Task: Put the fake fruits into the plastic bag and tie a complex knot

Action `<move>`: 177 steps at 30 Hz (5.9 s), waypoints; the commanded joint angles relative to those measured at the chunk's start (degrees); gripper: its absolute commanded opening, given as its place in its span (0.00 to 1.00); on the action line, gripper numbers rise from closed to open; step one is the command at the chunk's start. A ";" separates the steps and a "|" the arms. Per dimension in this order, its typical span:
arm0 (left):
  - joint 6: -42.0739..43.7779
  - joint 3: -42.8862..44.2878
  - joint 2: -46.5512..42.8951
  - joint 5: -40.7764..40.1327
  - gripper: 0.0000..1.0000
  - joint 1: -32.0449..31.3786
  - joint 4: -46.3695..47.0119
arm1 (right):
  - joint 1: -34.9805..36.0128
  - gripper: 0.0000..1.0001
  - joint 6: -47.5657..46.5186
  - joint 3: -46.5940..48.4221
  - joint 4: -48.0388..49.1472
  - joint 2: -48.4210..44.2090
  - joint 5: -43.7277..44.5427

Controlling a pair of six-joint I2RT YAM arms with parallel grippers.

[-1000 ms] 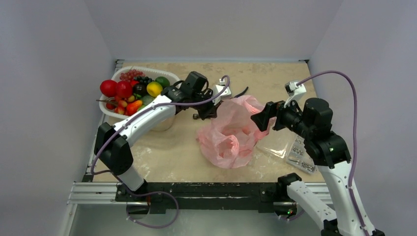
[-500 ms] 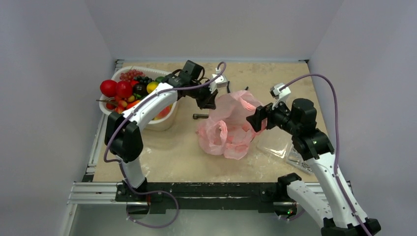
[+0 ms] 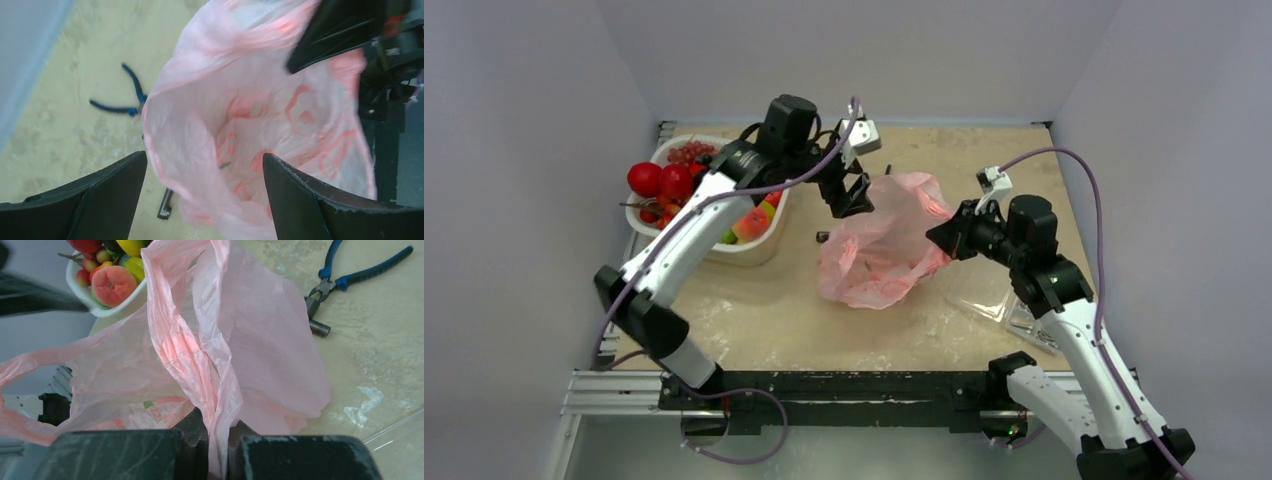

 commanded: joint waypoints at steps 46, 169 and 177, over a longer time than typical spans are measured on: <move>53.86 -30.38 -9.33 7.29 0.41 -12.02 -11.65 | -0.21 0.99 -9.21 9.06 -12.09 0.85 0.14; -4.85 -21.83 -27.37 -14.05 1.00 -10.63 14.37 | 9.36 0.00 -8.29 -4.34 -1.02 -5.41 9.12; 1.51 -18.08 -22.43 -22.94 0.98 18.97 4.19 | 9.41 0.00 -8.92 -4.03 -1.05 -5.62 9.54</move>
